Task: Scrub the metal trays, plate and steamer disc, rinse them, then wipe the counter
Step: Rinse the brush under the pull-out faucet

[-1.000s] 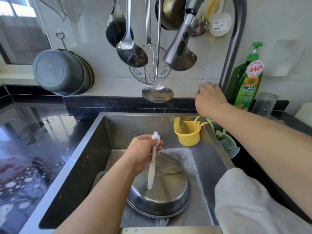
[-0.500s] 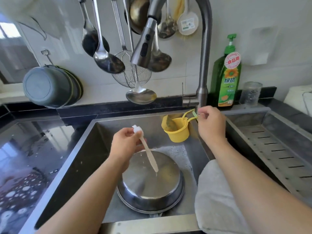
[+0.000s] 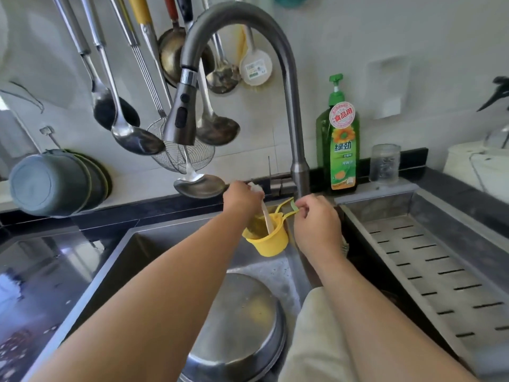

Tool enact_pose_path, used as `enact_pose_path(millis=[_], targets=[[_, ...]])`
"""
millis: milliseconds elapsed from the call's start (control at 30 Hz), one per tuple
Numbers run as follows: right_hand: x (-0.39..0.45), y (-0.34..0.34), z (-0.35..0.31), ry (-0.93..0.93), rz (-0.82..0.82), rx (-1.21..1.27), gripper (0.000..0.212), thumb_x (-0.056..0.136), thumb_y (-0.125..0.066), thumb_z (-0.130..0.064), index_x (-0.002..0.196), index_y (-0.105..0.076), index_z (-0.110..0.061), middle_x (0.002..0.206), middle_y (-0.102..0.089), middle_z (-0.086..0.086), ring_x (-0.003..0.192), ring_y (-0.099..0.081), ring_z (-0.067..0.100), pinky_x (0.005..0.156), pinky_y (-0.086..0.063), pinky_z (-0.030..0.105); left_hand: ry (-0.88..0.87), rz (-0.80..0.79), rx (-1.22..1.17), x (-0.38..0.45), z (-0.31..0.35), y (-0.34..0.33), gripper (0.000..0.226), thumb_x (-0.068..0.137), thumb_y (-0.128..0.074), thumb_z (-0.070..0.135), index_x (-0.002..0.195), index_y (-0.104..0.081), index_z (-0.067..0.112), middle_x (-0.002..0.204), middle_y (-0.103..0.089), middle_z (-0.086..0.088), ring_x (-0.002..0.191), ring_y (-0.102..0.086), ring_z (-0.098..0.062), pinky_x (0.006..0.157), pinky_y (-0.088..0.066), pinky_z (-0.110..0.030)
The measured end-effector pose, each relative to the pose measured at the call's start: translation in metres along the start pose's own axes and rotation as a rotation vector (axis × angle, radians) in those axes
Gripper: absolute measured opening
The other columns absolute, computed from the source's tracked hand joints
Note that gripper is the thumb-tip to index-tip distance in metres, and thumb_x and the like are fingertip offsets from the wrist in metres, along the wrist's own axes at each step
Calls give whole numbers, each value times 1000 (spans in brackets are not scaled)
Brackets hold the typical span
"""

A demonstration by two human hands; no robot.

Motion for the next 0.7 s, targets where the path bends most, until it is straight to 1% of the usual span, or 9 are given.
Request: enact_pose_path(millis=[33,67,167,300,400,467,533,600,700], targets=[[0,-2,1,-1,-15,-7,23,99,-53,-14,116,-68,-17,116,-60,-2,106,-54,15,80,-46,28,-5,-13,93,1,-2,-5,22,98,-65,25,106,-69,4,96,-74,-12,79,-72,-22,64,-61,-33],[1,-3,2,0,-27,-19,22,100,-52,-14,115,-68,-18,116,-60,-1,106,-53,15,79,-45,28,-28,-12,181,2,-1,-6,26,99,-63,27,105,-69,3,97,-74,-13,82,-72,-25,65,-61,-36],[0,-5,4,-11,-56,-51,21,101,-51,-15,113,-68,-19,114,-59,-3,102,-50,13,75,-43,28,-137,9,370,5,8,-4,32,101,-55,29,104,-68,0,99,-72,-17,88,-71,-34,81,-62,-48],[1,-6,4,-16,-67,-57,20,101,-52,-15,110,-69,-20,112,-58,-4,105,-54,17,77,-46,29,-59,-142,232,5,3,-8,28,99,-54,5,120,-64,-10,106,-72,-21,92,-74,-34,80,-65,-47],[1,-7,5,-24,-81,-61,20,100,-53,-16,110,-70,-20,111,-57,-4,103,-55,17,75,-48,30,-46,-163,229,-4,-6,0,29,99,-56,2,126,-65,-4,107,-72,-16,87,-73,-28,76,-66,-42],[1,-9,4,-23,-95,-73,19,100,-54,-17,110,-70,-21,110,-56,-5,100,-54,16,74,-48,30,-111,-118,259,-20,-8,10,21,98,-57,6,115,-70,8,100,-72,-11,84,-71,-25,76,-64,-40],[0,-10,4,-22,-105,-82,19,100,-54,-17,110,-70,-21,110,-56,-5,97,-52,15,73,-46,30,-179,-71,281,-40,-12,21,6,95,-57,10,92,-62,12,85,-63,-5,72,-60,-20,61,-53,-34],[1,-11,3,-10,-113,-99,18,100,-54,-16,108,-70,-20,109,-56,-4,94,-51,15,72,-44,29,-195,-43,348,-58,-27,31,18,90,-53,2,75,-48,13,74,-53,-4,66,-51,-24,54,-39,-31],[1,-14,0,21,-123,-120,17,100,-55,-16,104,-71,-21,104,-53,-6,93,-51,16,73,-44,30,-205,-10,449,-68,-67,46,21,79,-40,-9,67,-46,8,70,-52,-11,69,-51,-35,55,-40,-34]])
Point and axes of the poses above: each hand's wrist, its own x-axis towards the middle knuckle, its own y-axis out of the back of the hand, z = x × y, the point moved 7 cm from there along x, towards the middle knuckle
